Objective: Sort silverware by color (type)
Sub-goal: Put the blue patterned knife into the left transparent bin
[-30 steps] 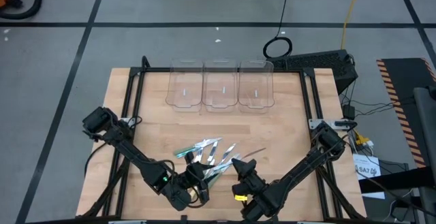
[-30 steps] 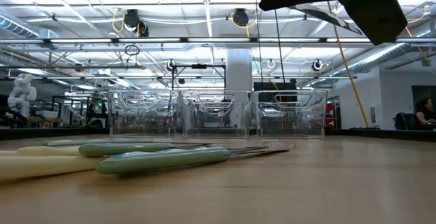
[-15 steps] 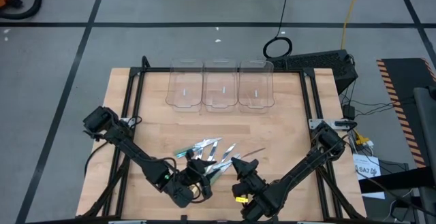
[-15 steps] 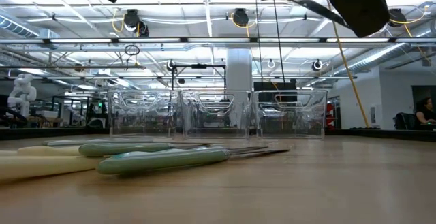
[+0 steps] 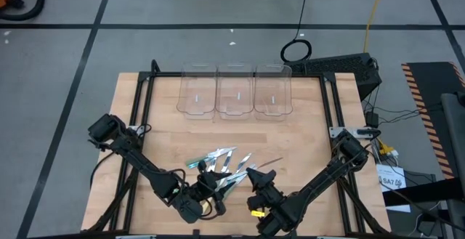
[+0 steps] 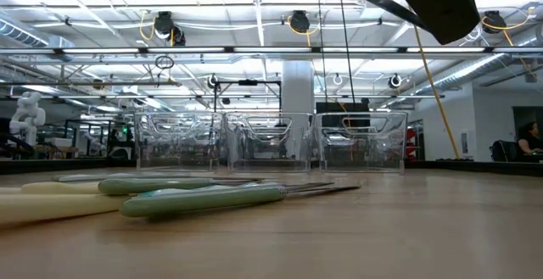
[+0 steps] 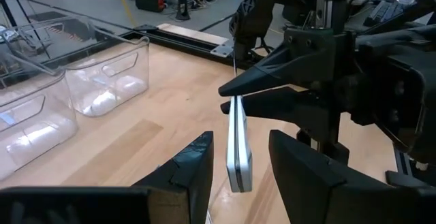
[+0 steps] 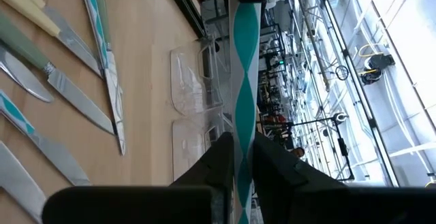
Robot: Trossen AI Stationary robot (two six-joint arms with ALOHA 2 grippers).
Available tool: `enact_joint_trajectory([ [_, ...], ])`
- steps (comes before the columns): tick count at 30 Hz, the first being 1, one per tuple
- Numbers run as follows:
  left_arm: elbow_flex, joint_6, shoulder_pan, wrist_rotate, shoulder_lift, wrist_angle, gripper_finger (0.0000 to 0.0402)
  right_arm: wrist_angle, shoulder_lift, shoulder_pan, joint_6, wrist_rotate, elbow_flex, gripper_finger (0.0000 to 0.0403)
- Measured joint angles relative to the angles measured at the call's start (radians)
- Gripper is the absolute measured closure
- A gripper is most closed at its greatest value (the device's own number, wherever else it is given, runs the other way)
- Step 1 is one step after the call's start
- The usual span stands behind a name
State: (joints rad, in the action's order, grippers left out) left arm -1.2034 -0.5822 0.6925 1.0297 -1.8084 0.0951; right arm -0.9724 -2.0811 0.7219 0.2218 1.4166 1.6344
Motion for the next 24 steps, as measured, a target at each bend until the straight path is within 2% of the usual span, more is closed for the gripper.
enact_joint_trajectory([
  [4, 0.0, -0.001, -0.002, 0.0, 0.0, 0.0, 0.0263, 0.003, 0.0, 0.0, -0.002, 0.0, 0.0, 0.0367],
  [17, 0.0, 0.001, -0.002, -0.001, 0.0, 0.003, 0.0345, 0.014, 0.0, 0.0, -0.005, 0.021, 0.0, 0.0367],
  [24, 0.0, 0.007, -0.002, -0.001, 0.0, 0.013, 0.0336, 0.015, 0.0, 0.0, -0.005, 0.022, 0.0, 0.0367],
])
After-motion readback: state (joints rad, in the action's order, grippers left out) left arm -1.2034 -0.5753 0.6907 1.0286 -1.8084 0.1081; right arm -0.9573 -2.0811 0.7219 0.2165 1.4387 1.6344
